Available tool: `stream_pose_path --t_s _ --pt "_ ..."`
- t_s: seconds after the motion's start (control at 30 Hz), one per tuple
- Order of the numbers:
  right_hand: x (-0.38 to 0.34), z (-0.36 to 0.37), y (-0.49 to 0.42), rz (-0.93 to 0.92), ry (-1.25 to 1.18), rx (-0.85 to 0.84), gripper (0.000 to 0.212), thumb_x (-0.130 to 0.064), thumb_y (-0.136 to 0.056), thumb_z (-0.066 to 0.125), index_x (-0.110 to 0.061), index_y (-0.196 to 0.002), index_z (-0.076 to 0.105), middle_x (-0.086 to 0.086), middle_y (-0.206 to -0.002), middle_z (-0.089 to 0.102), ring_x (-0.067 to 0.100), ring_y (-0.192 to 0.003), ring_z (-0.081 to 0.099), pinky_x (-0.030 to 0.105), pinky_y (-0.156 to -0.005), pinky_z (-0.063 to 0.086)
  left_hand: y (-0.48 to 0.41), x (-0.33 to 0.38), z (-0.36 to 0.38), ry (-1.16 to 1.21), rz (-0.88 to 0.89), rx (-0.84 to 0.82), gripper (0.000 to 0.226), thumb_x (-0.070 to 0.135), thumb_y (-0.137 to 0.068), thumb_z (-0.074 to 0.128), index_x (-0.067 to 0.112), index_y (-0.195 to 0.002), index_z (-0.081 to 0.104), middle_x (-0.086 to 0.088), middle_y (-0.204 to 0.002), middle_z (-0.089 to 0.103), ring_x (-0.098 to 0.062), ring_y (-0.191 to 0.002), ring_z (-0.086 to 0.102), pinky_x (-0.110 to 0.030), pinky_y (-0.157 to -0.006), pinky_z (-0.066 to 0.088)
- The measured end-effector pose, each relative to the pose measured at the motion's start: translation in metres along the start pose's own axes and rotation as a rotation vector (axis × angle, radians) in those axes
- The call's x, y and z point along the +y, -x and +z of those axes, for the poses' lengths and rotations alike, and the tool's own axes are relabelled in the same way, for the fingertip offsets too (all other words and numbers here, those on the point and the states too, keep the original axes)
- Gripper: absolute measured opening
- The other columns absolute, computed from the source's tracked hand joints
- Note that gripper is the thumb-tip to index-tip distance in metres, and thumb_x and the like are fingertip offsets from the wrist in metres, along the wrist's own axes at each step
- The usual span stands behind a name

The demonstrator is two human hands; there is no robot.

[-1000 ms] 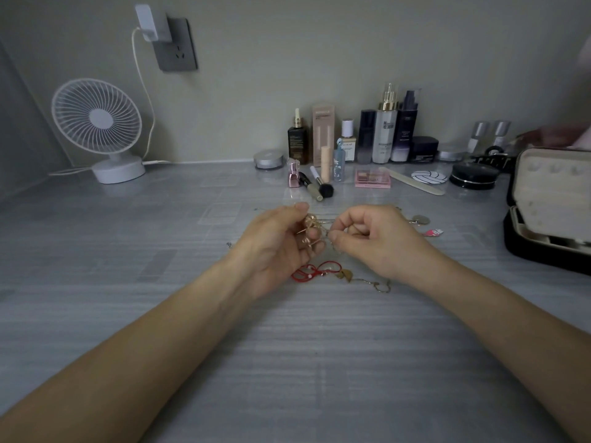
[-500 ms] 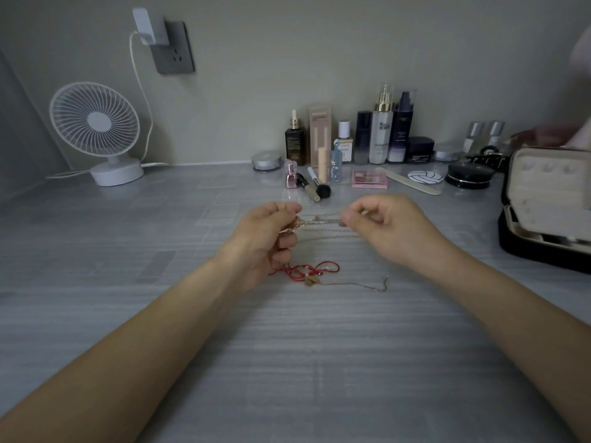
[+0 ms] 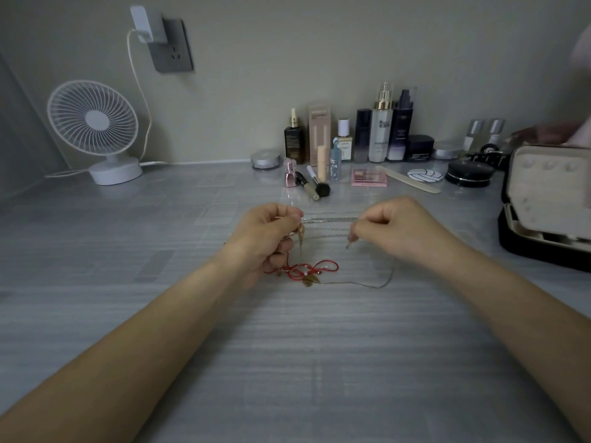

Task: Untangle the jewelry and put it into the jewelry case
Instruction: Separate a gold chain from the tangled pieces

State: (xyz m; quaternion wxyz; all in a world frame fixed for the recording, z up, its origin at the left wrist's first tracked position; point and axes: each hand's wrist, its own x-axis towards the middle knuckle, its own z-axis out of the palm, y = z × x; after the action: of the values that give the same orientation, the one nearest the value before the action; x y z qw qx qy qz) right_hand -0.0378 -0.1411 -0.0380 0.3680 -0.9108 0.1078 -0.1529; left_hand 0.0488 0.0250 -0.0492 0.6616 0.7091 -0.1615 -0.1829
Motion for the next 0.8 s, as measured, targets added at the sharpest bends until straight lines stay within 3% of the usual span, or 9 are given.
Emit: stream_pose_path --t_s 0.1,0.2,0.37,0.57,0.8 --pt "0.001 0.002 0.003 -0.02 0.232 -0.049 0.008 -0.028 -0.077 0.067 -0.025 -0.073 0.074 -0.009 -0.068 0.065 0.008 -0.064 0.056 0.024 -0.061 0.042 0.0 0.003 -0.002 0.055 0.006 0.009 0.013 0.006 -0.093 0.05 0.013 -0.083 0.056 -0.002 -0.071 0.049 -0.005 -0.041 0.033 -0.012 -0.035 0.021" --pt "-0.001 0.006 0.007 -0.08 0.312 -0.075 0.008 -0.035 -0.076 0.071 -0.028 -0.08 0.072 -0.019 -0.075 0.057 0.005 -0.078 0.054 0.026 -0.073 0.044 0.0 0.006 -0.004 0.083 -0.002 0.012 0.012 0.007 -0.093 0.051 0.013 -0.084 0.057 0.0 -0.069 0.051 -0.005 -0.041 0.035 -0.012 -0.035 0.022" --pt "-0.012 0.025 0.013 -0.236 0.29 -0.227 0.018 -0.043 -0.071 0.074 -0.029 -0.08 0.068 -0.013 -0.087 0.06 0.004 -0.083 0.053 0.026 -0.077 0.043 0.001 0.01 -0.006 0.128 0.005 0.014 0.013 0.008 -0.093 0.051 0.014 -0.082 0.056 0.002 -0.067 0.052 -0.004 -0.04 0.035 -0.012 -0.034 0.022" --pt "-0.011 0.025 0.014 -0.302 0.495 -0.331 0.016 -0.038 -0.088 0.056 -0.022 -0.085 0.062 -0.007 -0.094 0.063 0.013 -0.09 0.055 0.028 -0.088 0.037 0.002 0.013 -0.009 0.135 0.005 0.044 0.015 0.007 -0.093 0.05 0.015 -0.081 0.056 0.003 -0.064 0.051 -0.004 -0.04 0.035 -0.013 -0.036 0.02" --pt "-0.005 -0.003 0.01 -0.114 0.45 -0.337 0.005 -0.026 -0.072 0.069 -0.023 -0.071 0.066 -0.012 -0.069 0.06 0.004 -0.066 0.053 0.017 -0.058 0.04 0.003 0.014 -0.009 0.141 0.006 0.035 0.013 0.007 -0.092 0.052 0.014 -0.082 0.056 0.002 -0.064 0.054 -0.005 -0.041 0.036 -0.013 -0.035 0.022"
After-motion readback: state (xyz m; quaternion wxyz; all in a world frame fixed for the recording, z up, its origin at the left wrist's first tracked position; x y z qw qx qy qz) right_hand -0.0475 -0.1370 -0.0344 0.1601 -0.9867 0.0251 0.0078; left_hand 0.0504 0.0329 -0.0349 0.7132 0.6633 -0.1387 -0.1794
